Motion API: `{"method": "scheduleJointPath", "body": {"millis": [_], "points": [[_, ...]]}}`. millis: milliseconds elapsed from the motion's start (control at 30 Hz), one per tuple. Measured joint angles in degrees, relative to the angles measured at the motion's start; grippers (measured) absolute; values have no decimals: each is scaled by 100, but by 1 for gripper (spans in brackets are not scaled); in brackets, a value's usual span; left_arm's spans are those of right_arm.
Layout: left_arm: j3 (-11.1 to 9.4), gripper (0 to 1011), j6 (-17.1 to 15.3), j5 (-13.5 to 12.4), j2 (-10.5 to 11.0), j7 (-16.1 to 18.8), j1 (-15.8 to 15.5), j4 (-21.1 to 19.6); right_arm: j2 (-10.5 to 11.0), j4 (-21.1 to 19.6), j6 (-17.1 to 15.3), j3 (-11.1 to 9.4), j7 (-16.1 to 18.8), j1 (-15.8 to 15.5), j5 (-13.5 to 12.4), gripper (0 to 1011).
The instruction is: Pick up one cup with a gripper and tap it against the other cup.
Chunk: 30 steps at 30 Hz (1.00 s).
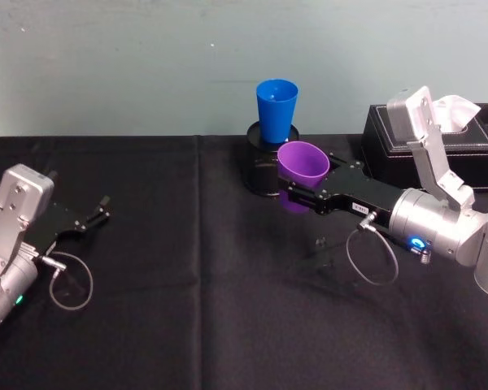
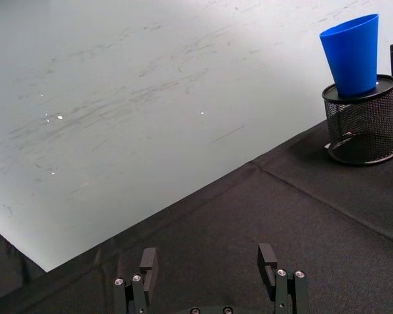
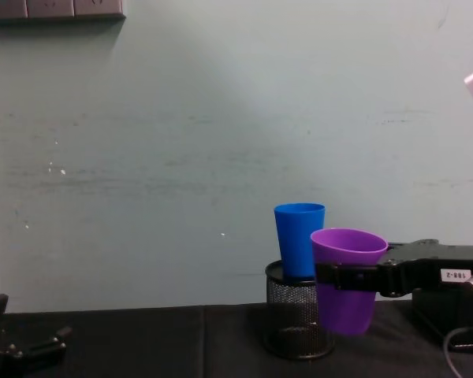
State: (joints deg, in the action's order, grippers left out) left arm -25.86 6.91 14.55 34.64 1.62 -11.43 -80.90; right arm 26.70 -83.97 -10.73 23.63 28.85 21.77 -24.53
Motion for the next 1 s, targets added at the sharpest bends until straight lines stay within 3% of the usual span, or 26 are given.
{"method": "scheduleJointPath", "body": {"millis": [1000], "points": [[0,1000,0,0,0,0,0,0,-17,43,25,13,0,2,28,724]]}}
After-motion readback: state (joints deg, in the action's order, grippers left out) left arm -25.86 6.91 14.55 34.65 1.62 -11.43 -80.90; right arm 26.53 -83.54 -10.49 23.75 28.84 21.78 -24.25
